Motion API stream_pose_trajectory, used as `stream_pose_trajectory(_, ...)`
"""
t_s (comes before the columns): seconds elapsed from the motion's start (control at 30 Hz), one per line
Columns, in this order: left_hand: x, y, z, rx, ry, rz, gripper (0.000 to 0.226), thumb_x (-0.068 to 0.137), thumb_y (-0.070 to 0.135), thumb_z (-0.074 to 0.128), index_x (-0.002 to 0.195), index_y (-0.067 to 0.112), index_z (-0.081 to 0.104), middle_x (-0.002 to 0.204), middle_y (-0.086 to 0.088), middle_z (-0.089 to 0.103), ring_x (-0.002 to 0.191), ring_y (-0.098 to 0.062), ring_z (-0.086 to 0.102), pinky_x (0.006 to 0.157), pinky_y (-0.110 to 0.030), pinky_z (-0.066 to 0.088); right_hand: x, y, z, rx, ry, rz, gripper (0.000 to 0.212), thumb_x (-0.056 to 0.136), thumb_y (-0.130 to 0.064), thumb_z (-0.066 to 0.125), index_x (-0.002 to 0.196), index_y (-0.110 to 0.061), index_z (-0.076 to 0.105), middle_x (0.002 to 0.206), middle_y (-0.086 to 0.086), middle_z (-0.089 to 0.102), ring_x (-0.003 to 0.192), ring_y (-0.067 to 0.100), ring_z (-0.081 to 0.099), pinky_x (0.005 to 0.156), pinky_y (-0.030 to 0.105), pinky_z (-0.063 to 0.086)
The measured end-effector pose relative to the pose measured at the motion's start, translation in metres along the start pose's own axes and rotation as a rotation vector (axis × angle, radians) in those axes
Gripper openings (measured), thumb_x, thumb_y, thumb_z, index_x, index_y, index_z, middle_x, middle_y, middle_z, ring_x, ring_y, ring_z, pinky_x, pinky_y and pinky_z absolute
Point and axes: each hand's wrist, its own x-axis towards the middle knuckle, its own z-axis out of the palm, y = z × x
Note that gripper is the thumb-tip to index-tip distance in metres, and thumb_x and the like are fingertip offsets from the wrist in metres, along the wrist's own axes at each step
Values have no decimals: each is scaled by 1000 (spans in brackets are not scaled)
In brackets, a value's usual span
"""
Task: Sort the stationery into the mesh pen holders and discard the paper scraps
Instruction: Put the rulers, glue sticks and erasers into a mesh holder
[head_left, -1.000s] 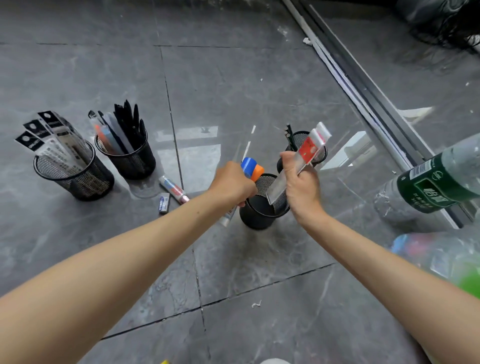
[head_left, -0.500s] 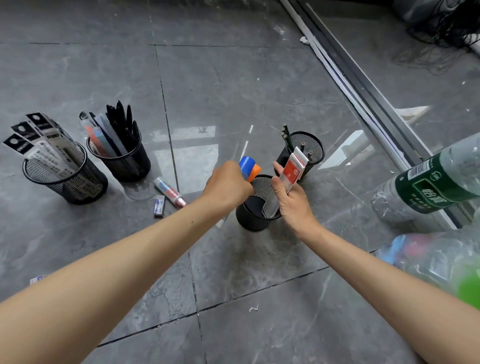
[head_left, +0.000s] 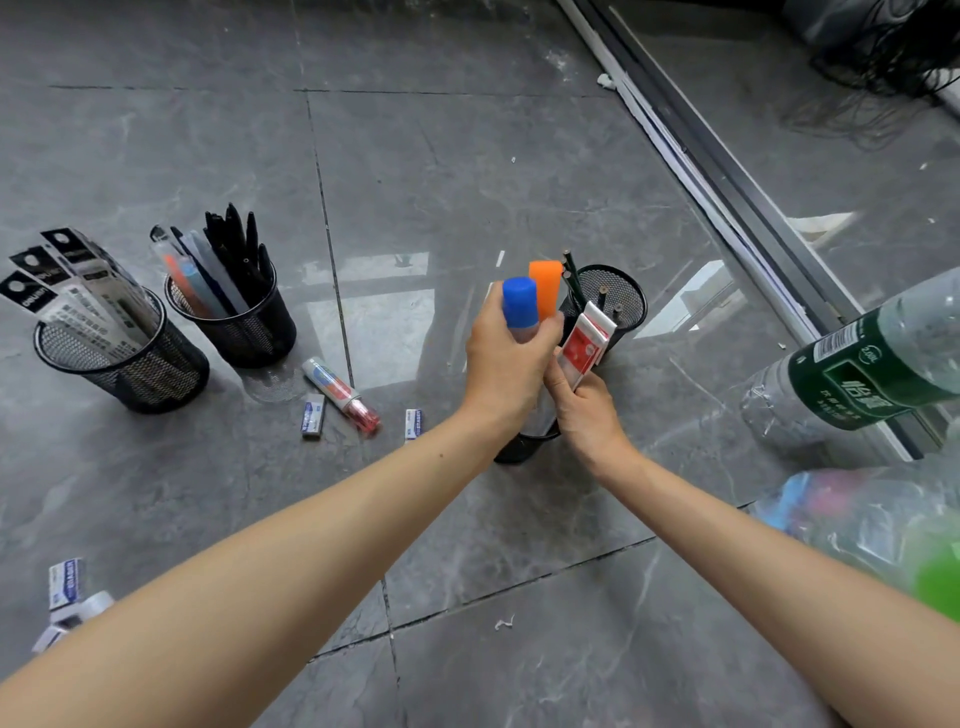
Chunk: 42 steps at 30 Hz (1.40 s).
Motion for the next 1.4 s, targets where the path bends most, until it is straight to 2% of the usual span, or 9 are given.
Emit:
stream_pose_trajectory(0.17, -3, -20, 0, 333, -66, 176, 18, 80, 7, 65, 86, 15, 50, 87, -5, 51, 73, -11, 46, 64, -16, 35, 0, 0, 3, -12, 48, 26, 16, 96, -29, 50, 90, -23, 64, 92, -1, 68, 89, 8, 62, 84, 32, 49)
stream_pose_trajectory(0.33, -2, -18, -6, 434, -93, 233, 8, 82, 4, 62, 88, 3, 56, 94, 0, 40, 77, -7, 45, 69, -6, 35, -4, -5, 4, 7, 68, -23, 18, 99, -21, 46, 96, -17, 63, 84, -10, 64, 70, -20, 57, 66, 3, 42)
stream_pose_trajectory(0.57, 0, -23, -26, 891, -141, 217, 18, 82, 22, 64, 88, 7, 59, 104, -3, 36, 104, -23, 37, 85, -31, 36, -5, -3, 0, -37, -11, 1, 40, 93, -26, 58, 131, -15, 53, 123, 1, 62, 113, 9, 58, 95, 14, 45)
stream_pose_trajectory(0.63, -3, -20, -32, 909, -159, 261, 24, 83, 29, 65, 95, 9, 60, 101, 1, 31, 101, -21, 38, 79, -31, 39, -8, -4, -2, -43, -16, 17, 39, 91, -21, 60, 129, -17, 52, 121, 3, 62, 111, 11, 58, 87, 7, 44)
stream_pose_trajectory(0.77, -5, -11, -36, 978, -236, 281, 28, 86, 37, 62, 104, 17, 56, 98, 0, 41, 82, -24, 52, 66, -30, 40, -13, -7, -4, -99, -10, -34, 36, 84, -29, 66, 118, -25, 55, 113, 0, 64, 107, 11, 59, 91, 19, 44)
stream_pose_trajectory(0.93, -4, -10, -27, 880, -290, 269, 36, 82, 44, 66, 105, 18, 58, 94, 2, 46, 83, -20, 51, 71, -29, 41, -17, -13, -9, -111, 5, -69, 29, 87, -5, 59, 106, -27, 55, 99, -7, 61, 93, 6, 56, 75, 1, 40)
stream_pose_trajectory(1.1, -5, -7, -20, 695, -308, 180, 37, 89, 42, 58, 112, 13, 56, 97, 1, 51, 88, -16, 50, 74, -28, 39, -22, -10, -14, -31, 59, 32, 31, 74, -18, 64, 103, -25, 55, 83, -8, 60, 77, 7, 56, 76, 20, 46)
stream_pose_trajectory(1.27, -3, -9, -30, 771, -335, 205, 28, 99, 23, 39, 97, 3, 59, 96, -14, 58, 90, -27, 53, 71, -28, 33, -33, -15, -17, 27, 78, 61, 28, 59, -17, 39, 80, -25, 56, 68, -5, 50, 61, 1, 45, 60, 17, 40)
stream_pose_trajectory(1.4, -3, -4, -37, 782, -275, 223, 23, 98, 12, 40, 105, 2, 60, 104, -14, 57, 97, -26, 51, 79, -30, 37, -32, -5, -17, -42, 192, 190, 37, 69, -15, 39, 96, -12, 64, 72, -3, 56, 68, 15, 57, 59, 28, 43)
